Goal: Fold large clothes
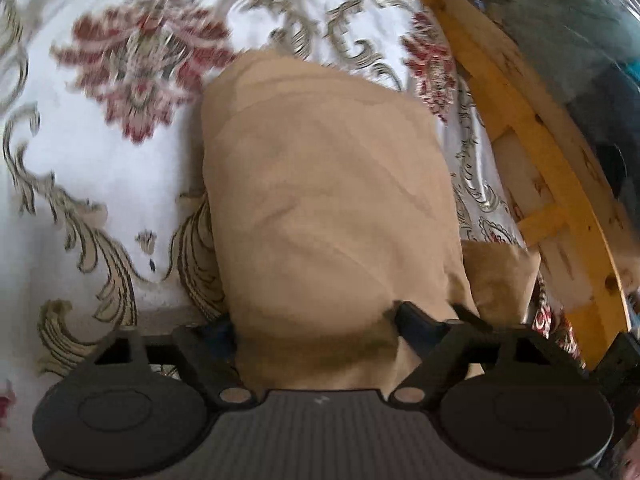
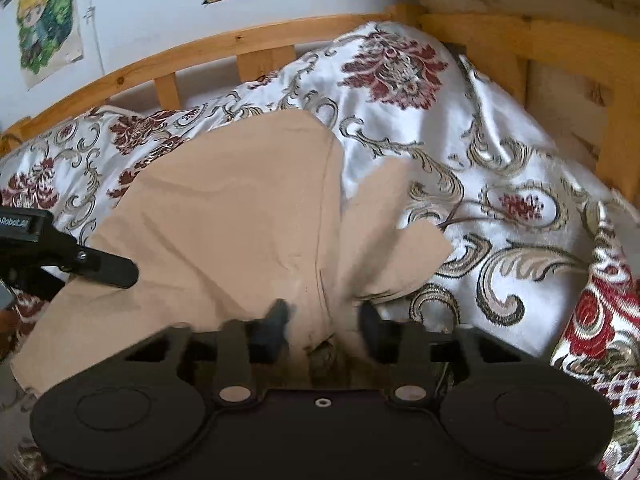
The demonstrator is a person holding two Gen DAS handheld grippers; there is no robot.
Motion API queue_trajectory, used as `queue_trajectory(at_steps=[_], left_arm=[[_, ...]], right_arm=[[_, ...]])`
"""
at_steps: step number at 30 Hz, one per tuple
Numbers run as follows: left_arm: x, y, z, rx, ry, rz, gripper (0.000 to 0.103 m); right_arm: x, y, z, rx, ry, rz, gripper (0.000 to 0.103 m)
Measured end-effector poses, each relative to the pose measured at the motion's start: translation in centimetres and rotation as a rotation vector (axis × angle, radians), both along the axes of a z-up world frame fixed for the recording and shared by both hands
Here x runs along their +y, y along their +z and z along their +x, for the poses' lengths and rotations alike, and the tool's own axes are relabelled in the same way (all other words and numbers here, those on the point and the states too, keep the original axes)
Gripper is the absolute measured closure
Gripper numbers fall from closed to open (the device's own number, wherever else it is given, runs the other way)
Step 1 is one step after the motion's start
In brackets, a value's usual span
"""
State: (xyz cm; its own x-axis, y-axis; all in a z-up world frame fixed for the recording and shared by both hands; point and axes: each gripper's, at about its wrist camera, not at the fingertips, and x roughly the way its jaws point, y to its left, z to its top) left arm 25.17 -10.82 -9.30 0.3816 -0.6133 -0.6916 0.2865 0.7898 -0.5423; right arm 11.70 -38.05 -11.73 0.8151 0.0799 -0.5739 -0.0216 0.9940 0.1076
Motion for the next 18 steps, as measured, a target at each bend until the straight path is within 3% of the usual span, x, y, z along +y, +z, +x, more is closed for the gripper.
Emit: queue_trajectory(at_steps=[4, 8, 14, 18], left_arm=[[0.1, 2.3, -1.4, -0.082, 0.005, 0.028, 0.039], [1.6, 5.0, -3.4, -0.242, 0.012, 0.070, 0.047], [6.8, 9.3, -4.1, -0.456, 0.080, 0.159, 0.049], [11.0, 10.3, -2.6, -0.505, 0.175, 0.227, 0.048]], right_arm=[[1.1, 1.4, -1.6, -0.162, 0.048, -0.027, 0.087], [4.2, 2.7, -2.9, -0.287, 0.143, -0.073, 0.091], [10.9, 4.7, -1.6, -0.469, 0.219, -0.129, 0.096], [15.8, 5.5, 2.2, -0.531, 0.253, -0.122, 0.096]])
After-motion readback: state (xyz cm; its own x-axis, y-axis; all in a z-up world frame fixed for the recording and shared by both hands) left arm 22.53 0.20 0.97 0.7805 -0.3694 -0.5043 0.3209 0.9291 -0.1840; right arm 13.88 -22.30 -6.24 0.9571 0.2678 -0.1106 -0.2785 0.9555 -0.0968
